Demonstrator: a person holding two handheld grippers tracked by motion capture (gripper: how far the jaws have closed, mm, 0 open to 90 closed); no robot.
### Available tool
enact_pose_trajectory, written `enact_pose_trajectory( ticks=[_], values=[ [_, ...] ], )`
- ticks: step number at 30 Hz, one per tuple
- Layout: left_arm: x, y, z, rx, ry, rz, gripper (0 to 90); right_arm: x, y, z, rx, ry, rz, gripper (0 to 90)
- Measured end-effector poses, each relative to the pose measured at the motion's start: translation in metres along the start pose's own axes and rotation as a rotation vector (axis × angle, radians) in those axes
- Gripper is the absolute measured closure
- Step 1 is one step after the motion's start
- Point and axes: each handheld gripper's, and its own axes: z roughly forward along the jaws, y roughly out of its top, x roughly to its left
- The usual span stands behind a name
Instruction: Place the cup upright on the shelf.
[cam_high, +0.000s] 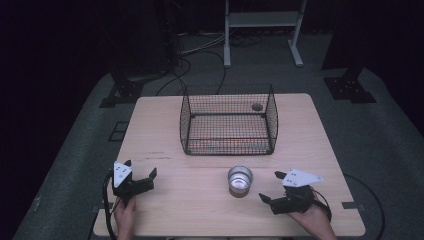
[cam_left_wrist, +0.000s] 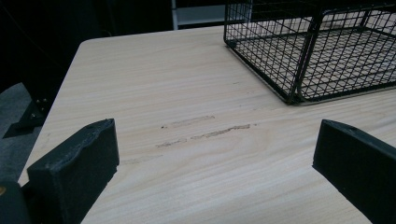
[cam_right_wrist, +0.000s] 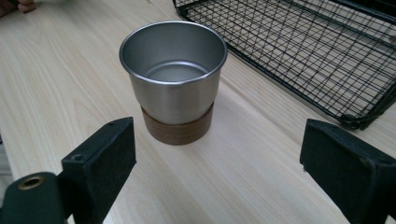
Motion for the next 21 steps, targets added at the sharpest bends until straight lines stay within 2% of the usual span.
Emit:
enact_pose_trajectory(
  ticks=[12, 21],
  values=[
    [0.000, 0.000, 0.000, -0.001, 0.000, -0.001, 0.0, 0.008, 0.007, 0.011, 0.034, 0.008, -0.006, 7.7],
    [0.000, 0.000, 0.000, -0.001, 0.000, 0.000, 0.0, 0.010, 0.010, 0.021, 0.053, -0.004, -0.003, 7.7]
  ],
)
